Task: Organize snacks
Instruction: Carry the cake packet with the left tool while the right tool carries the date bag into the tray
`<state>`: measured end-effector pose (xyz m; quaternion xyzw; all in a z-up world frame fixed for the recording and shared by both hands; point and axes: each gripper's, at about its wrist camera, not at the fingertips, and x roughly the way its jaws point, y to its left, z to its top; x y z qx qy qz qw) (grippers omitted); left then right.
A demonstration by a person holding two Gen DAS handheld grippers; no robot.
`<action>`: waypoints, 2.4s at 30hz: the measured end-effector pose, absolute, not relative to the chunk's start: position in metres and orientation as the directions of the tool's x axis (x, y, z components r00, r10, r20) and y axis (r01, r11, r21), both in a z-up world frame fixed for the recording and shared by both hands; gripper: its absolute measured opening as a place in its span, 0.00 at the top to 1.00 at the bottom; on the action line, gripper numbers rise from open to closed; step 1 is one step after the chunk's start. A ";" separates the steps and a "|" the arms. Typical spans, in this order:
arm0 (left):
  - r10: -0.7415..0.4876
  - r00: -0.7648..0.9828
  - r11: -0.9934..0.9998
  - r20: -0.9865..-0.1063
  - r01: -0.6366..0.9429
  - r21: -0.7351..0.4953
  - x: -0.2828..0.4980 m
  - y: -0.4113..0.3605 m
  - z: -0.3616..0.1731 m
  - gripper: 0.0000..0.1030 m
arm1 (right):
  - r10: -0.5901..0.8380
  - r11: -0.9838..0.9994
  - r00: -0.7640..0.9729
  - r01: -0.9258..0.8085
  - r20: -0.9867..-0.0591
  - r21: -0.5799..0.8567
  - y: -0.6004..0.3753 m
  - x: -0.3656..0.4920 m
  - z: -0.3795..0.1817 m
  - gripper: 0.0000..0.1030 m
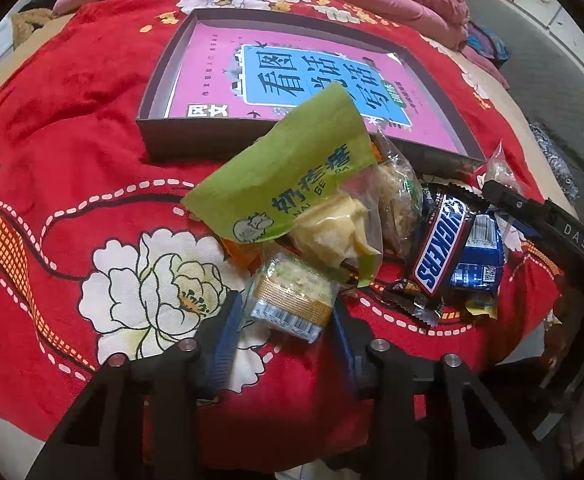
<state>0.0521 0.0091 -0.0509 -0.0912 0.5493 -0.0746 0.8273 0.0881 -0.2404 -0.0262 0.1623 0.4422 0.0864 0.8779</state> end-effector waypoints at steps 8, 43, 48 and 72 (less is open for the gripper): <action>-0.248 0.389 0.965 -0.887 0.018 -0.261 0.042 0.016 -0.046 0.62 | 0.304 0.939 0.608 -0.063 -0.734 0.337 -0.230 0.083 -0.019 0.61; -0.169 0.640 0.959 -0.750 -0.069 -0.275 0.032 0.062 0.001 0.62 | 0.322 0.942 0.682 -0.165 -0.657 0.291 -0.210 0.069 0.006 0.61; -0.165 0.642 0.962 -0.748 -0.064 -0.267 0.042 0.057 0.001 0.62 | 0.307 0.948 0.686 -0.156 -0.659 0.278 -0.210 0.074 0.005 0.61; -0.140 0.679 0.961 -0.721 -0.083 -0.265 0.097 0.055 -0.006 0.62 | 0.263 0.961 0.701 -0.133 -0.662 0.240 -0.207 0.112 -0.002 0.61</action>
